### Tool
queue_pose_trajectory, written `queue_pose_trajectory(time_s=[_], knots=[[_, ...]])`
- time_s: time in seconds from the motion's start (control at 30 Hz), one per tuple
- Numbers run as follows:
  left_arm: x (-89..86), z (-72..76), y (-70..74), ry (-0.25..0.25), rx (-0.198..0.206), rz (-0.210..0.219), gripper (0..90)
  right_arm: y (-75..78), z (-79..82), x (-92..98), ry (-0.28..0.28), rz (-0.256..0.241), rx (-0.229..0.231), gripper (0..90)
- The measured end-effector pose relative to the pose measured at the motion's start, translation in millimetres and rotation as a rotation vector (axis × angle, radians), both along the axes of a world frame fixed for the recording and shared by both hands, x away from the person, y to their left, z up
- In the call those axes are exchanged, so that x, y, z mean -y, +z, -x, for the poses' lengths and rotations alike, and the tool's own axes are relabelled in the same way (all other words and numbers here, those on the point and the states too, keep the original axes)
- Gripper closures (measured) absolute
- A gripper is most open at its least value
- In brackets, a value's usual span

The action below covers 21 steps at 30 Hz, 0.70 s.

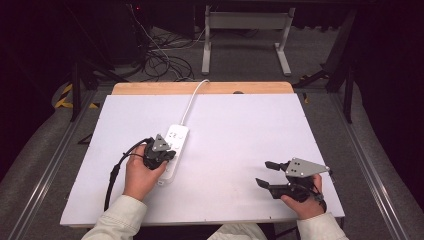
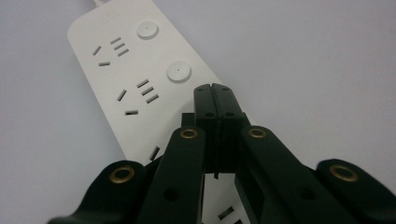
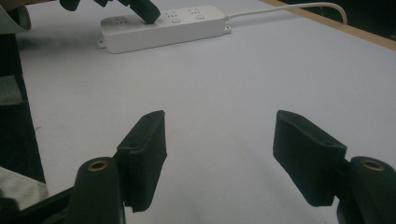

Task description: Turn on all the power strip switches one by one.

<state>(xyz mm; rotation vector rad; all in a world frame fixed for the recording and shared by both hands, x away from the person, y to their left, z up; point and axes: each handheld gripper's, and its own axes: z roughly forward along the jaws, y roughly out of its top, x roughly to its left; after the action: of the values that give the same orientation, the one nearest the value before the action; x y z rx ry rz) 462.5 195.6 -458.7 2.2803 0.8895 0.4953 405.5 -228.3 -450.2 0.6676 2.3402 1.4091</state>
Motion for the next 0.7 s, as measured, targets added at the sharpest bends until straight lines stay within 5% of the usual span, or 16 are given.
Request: queue_pose_trajectory(time_s=[0.37,0.6,0.7], knots=[[-2.7,-0.1,-1.6,-0.005,-0.018,0.033,90.0,0.2,0.5,-0.7,0.002,0.0,0.0,35.4],[0.0,-0.9,0.2,-0.013,-0.022,-0.001,90.0,0.1,0.6,-1.0,0.002,0.001,0.0,35.4],[-2.0,0.4,2.9,-0.027,0.021,0.002,90.0,0.0,0.2,-0.2,-0.001,-0.002,-0.001,35.4]])
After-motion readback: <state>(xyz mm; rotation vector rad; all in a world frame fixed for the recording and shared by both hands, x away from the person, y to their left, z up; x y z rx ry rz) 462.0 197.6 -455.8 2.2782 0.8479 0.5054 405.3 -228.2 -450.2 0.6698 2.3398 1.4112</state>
